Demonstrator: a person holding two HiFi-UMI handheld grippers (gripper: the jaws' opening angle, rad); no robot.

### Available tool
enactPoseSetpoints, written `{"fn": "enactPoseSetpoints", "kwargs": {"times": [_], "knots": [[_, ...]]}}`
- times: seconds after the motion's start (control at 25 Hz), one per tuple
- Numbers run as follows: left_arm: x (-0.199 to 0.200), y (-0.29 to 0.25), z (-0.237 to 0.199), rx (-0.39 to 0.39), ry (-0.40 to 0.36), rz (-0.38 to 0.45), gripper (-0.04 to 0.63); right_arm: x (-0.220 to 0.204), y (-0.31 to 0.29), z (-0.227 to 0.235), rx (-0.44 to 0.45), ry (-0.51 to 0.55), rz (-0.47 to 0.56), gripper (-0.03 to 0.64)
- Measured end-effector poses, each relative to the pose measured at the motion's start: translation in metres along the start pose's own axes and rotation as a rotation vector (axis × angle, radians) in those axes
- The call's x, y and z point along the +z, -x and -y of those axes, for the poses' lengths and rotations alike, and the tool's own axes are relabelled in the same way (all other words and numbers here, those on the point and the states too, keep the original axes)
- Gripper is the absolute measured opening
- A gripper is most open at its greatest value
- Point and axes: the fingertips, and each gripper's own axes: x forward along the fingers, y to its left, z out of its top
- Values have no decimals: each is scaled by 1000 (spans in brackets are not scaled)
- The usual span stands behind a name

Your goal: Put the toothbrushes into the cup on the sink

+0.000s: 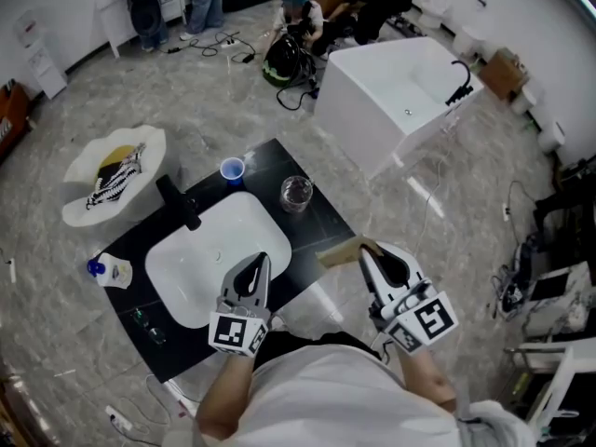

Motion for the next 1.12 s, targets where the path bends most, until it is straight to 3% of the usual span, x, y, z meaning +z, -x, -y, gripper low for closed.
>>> {"fn": "enactPoseSetpoints", "kwargs": {"times": [0.64, 1.12], "knots": [[-2, 3, -15, 64, 25, -7, 2, 17, -22, 8, 35, 11, 11, 60], [12, -32, -21, 193, -17, 10, 2, 23, -67, 49, 183, -13, 25, 60]]}}
